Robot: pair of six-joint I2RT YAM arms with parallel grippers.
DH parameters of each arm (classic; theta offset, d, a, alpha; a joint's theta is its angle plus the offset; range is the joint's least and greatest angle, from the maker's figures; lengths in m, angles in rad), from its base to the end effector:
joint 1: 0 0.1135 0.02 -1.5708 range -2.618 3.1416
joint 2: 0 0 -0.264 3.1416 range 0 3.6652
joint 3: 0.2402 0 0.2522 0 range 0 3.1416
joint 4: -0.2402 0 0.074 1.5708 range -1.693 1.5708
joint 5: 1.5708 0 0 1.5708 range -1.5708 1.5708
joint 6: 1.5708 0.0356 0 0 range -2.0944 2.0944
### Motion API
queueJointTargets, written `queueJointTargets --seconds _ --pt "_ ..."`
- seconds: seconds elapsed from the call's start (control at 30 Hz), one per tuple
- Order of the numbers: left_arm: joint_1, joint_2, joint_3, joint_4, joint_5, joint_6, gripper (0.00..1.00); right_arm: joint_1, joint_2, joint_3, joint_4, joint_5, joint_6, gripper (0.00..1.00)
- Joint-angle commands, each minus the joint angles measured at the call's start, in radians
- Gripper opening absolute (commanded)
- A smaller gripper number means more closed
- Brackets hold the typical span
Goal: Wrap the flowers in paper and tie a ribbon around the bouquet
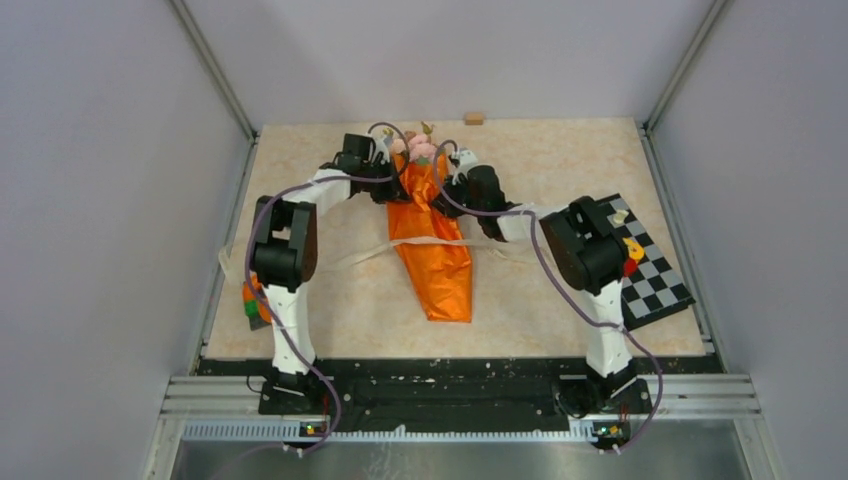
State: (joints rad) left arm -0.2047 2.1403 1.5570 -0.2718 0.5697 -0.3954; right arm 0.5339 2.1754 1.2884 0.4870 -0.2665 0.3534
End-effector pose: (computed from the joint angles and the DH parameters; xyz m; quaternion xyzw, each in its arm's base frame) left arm 0.4544 -0.1140 0.1725 0.0124 0.9042 -0.3508 0.2433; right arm 0.4008 0.2478 0.1365 -0.1476 0.8161 0.3351 0.4471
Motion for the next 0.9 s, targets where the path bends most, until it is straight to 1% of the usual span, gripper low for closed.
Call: queueJointTargets --seconds 0.0,0.07,0.2,0.3,0.37,0.47,0.63,0.67,0.7,0.77,0.87 --pt "-0.051 -0.214 -0.018 0.066 -0.169 0.107 0.00 0.054 -0.169 -0.029 0.058 0.097 -0.207 0.00" --pt "-0.066 -0.258 -0.021 0.080 -0.223 0.125 0.00 0.055 -0.222 -0.048 0.104 0.124 -0.262 0.00" --pt "-0.102 -0.325 -0.013 0.126 -0.381 0.176 0.00 0.060 -0.288 -0.052 0.169 0.154 -0.346 0.00" --pt "-0.110 -0.345 0.014 0.199 -0.472 0.193 0.00 0.060 -0.303 -0.009 0.212 0.185 -0.421 0.00" --pt "-0.110 -0.332 0.077 0.203 -0.506 0.211 0.00 0.060 -0.286 0.056 0.219 0.236 -0.453 0.00" --pt "-0.110 -0.291 0.242 0.123 -0.517 0.238 0.00 0.058 -0.247 0.211 0.148 0.295 -0.482 0.00" --pt "-0.111 -0.241 0.514 0.007 -0.538 0.263 0.00 0.055 -0.187 0.482 -0.006 0.277 -0.479 0.00" --pt "-0.111 -0.237 0.573 -0.027 -0.532 0.262 0.00 0.055 -0.180 0.526 -0.056 0.276 -0.465 0.00" --pt "-0.111 -0.243 0.596 -0.059 -0.519 0.260 0.00 0.055 -0.180 0.566 -0.113 0.273 -0.444 0.00" --pt "-0.111 -0.296 0.560 -0.084 -0.480 0.242 0.00 0.056 -0.214 0.588 -0.218 0.247 -0.381 0.00" --pt "-0.117 -0.418 0.397 -0.066 -0.396 0.196 0.00 0.070 -0.300 0.502 -0.309 0.187 -0.277 0.00"
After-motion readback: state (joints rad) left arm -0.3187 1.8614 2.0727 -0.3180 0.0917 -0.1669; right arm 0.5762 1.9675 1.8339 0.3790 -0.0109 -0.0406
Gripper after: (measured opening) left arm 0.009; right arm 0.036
